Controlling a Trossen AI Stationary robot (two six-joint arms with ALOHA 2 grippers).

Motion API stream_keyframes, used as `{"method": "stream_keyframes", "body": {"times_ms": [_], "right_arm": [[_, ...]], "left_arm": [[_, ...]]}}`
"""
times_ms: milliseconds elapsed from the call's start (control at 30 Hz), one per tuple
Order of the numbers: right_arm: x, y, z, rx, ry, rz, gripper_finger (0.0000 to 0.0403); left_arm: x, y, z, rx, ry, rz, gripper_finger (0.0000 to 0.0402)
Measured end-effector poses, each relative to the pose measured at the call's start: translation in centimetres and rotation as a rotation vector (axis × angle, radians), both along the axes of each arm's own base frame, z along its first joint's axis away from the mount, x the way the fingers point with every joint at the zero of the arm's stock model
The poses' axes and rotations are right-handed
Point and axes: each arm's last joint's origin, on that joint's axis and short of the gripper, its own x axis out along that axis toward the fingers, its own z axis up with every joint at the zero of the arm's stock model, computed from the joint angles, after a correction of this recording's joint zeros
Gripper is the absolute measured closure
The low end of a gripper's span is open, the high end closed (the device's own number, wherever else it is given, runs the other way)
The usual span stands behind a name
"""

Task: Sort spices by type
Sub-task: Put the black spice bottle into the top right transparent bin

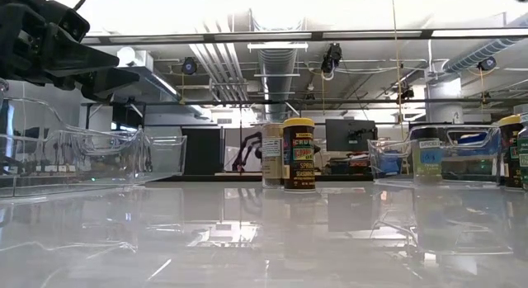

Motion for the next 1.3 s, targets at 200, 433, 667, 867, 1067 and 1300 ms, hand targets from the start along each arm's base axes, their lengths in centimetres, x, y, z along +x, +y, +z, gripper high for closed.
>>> {"method": "stream_keyframes", "body": {"times_ms": [200, 433, 667, 867, 1067, 1300], "right_arm": [[-1.3, -0.1, -0.2, -0.042, 0.166, -0.107, 0.0060], [-2.3, 0.1, -0.5, 0.002, 0.316, -0.178, 0.0046], [-2.4, 0.6, -1.3, 0.057, 0.369, -0.174, 0.0033], [-2.1, 1.7, -2.1, 0.086, 0.369, -0.122, 0.0035], [-1.3, 2.7, -3.8, 0.093, 0.409, -0.056, 0.0035], [-1.2, 3.3, -5.1, 0.118, 0.503, 0.010, 0.0035]], "left_arm": [[0.0, 0.0, 0.0, 0.000, 0.000, 0.000, 0.0151], [0.0, 0.0, 0.0, 0.000, -0.001, 0.000, 0.0151], [0.0, 0.0, 0.0, 0.000, 0.000, 0.000, 0.0151], [0.0, 0.0, 0.0, 0.000, 0.000, 0.000, 0.0151], [0.0, 0.0, 0.0, 0.000, 0.000, 0.000, 0.0151], [0.0, 0.0, 0.0, 0.000, 0.000, -0.001, 0.0151]]}}
